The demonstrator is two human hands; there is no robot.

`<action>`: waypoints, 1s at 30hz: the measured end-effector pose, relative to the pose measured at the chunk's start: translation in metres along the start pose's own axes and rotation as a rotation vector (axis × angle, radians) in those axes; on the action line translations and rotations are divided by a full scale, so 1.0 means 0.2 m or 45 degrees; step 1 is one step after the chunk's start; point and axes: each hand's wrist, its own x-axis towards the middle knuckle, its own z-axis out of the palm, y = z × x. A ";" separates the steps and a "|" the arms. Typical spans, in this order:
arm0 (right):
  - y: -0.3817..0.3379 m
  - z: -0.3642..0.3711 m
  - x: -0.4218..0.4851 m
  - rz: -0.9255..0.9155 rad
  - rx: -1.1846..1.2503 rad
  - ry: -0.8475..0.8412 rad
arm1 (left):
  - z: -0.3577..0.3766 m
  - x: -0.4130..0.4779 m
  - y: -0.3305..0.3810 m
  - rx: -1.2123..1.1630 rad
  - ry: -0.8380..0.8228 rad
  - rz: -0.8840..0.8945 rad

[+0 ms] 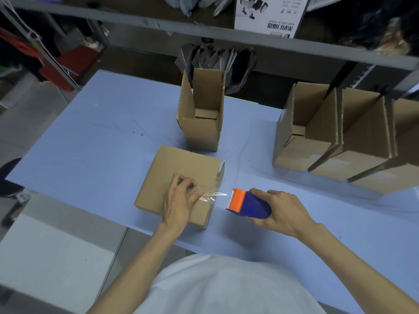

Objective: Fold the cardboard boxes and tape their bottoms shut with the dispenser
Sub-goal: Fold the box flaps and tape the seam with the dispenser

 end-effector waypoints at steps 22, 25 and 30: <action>-0.24 0.03 0.30 -0.003 -0.305 -0.244 | 0.04 0.05 0.00 -0.236 -0.340 0.089; -0.28 0.01 0.36 -0.033 -0.398 -0.216 | 0.03 0.06 0.00 -0.237 -0.358 0.098; -0.26 0.06 0.32 -0.059 -0.516 -0.283 | 0.02 0.04 0.02 -0.178 -0.324 0.169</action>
